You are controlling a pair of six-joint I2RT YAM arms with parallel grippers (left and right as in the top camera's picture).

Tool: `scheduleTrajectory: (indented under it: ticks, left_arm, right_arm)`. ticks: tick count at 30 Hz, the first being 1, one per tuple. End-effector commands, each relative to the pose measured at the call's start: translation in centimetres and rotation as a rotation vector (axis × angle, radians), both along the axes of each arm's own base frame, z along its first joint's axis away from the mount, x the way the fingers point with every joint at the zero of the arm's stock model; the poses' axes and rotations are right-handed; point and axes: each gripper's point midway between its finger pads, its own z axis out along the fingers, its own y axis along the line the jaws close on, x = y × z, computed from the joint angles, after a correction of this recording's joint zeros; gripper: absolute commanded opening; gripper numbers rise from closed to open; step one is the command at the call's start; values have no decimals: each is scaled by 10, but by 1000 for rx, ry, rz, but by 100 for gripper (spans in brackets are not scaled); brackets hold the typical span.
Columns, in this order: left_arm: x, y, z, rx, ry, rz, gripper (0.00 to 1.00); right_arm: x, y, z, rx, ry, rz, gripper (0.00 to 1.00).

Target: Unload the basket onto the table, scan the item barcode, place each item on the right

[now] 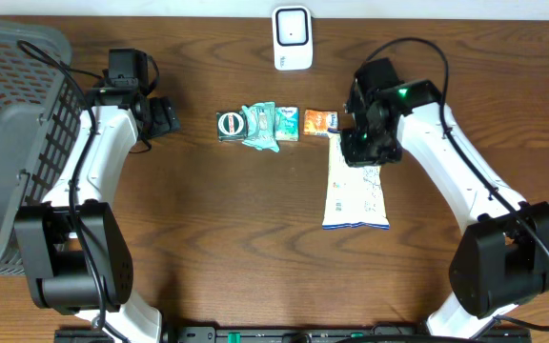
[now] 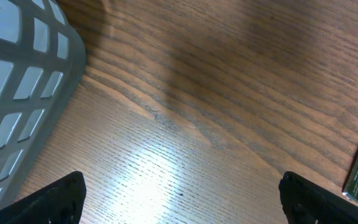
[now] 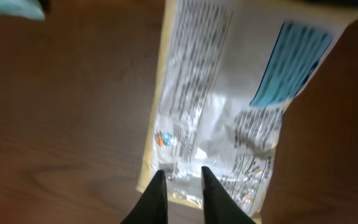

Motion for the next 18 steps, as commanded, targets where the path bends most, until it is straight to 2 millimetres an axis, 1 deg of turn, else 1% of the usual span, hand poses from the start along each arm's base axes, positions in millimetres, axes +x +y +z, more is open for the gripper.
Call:
scheduleTrajectory:
  ticks: [1, 4, 5, 6, 7, 8, 13, 18]
  left_arm:
    - [-2, 1, -2, 10, 10, -13, 97]
    - [-2, 1, -2, 10, 10, -13, 98]
    - [-2, 1, -2, 10, 10, -13, 98]
    - [-2, 1, -2, 10, 10, -13, 97]
    - [-2, 1, -2, 10, 10, -13, 97]
    - [-2, 1, -2, 10, 10, -13, 98]
    - [-2, 1, -2, 10, 10, -13, 98]
    - [-2, 1, -2, 10, 10, -13, 98]
  right_arm:
    - [13, 0, 11, 7, -54, -4, 16]
    - [19, 2, 12, 15, -79, -4, 25]
    - [20, 3, 12, 16, -82, -4, 29]
    - [22, 3, 13, 19, -89, -4, 31]
    - [25, 4, 13, 21, -103, -4, 45]
    - [26, 3, 13, 14, -109, -6, 52]
    - [33, -17, 11, -103, -149, -27, 61]
    - [42, -23, 13, -135, -187, -41, 65]
